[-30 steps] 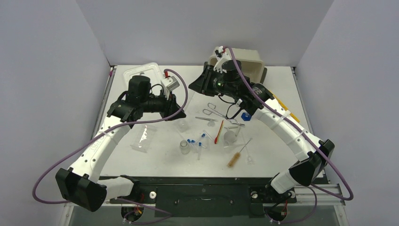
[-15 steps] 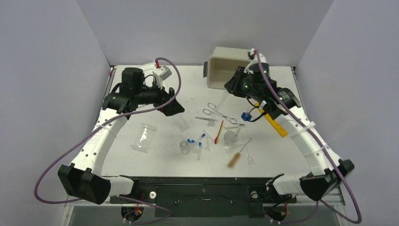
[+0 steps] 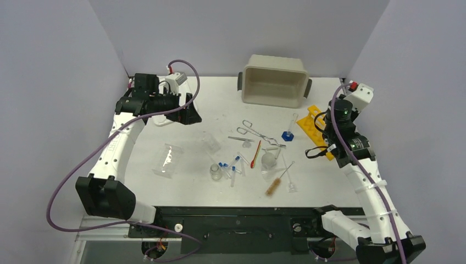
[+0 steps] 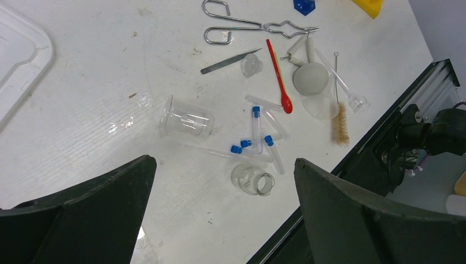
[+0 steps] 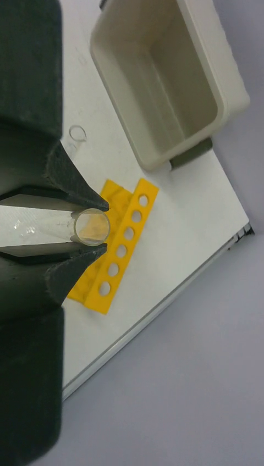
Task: Organize the chemistry lab equipment
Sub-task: Insert the test tube into the slot of the test tube rack, then pick up the test tube at the center of the board.
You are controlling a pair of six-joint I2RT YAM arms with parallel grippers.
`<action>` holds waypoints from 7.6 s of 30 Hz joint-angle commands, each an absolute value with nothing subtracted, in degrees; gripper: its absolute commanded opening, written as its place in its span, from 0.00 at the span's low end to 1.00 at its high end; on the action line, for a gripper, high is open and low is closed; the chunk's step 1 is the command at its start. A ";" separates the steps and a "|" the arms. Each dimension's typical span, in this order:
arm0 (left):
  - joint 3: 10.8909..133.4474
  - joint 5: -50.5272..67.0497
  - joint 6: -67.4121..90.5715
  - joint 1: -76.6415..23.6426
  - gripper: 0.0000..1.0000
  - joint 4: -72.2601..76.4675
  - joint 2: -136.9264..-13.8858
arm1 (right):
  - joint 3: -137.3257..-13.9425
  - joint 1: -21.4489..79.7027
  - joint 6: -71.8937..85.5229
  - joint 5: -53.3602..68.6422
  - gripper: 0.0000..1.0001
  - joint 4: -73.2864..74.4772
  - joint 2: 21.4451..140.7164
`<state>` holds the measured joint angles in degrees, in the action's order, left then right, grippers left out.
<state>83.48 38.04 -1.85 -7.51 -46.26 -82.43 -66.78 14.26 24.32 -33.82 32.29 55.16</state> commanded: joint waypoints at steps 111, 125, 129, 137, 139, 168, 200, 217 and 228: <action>82.80 28.40 -10.29 -4.75 0.97 -42.80 -83.92 | -55.52 11.58 25.37 -47.01 0.71 1.95 72.45; 87.04 28.42 -12.93 -3.16 0.97 -56.74 -79.64 | -61.78 36.01 41.13 -33.58 0.77 33.94 60.62; 84.49 26.75 -15.20 -3.08 0.97 -59.90 -76.56 | -56.20 42.97 41.67 -22.86 0.72 31.90 61.78; 78.15 20.11 -19.02 -3.08 0.96 -65.87 -71.23 | -54.37 53.31 41.04 -18.24 0.63 30.95 69.32; 77.08 20.39 -18.80 -3.08 0.97 -65.46 -69.77 | -54.82 54.29 40.48 -17.80 0.57 31.28 71.92; 74.33 27.76 -16.62 -3.24 0.97 -56.55 -71.94 | -68.43 46.23 25.64 -11.52 0.33 24.09 99.84; 75.54 29.79 -17.47 -4.44 0.97 -54.68 -74.37 | -69.36 46.05 25.14 -9.91 0.11 21.77 107.62; 71.91 45.73 0.48 -8.79 0.97 -36.23 -67.99 | -65.09 51.54 31.48 -18.97 0.00 8.73 76.66; 76.58 47.47 7.33 -17.14 0.97 -31.40 -69.83 | -72.71 55.19 40.22 -17.45 0.00 -0.27 75.14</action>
<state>72.95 44.45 3.75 -17.19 -37.30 -69.34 -69.65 53.74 36.77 -17.80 5.17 73.89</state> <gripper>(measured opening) 0.968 0.116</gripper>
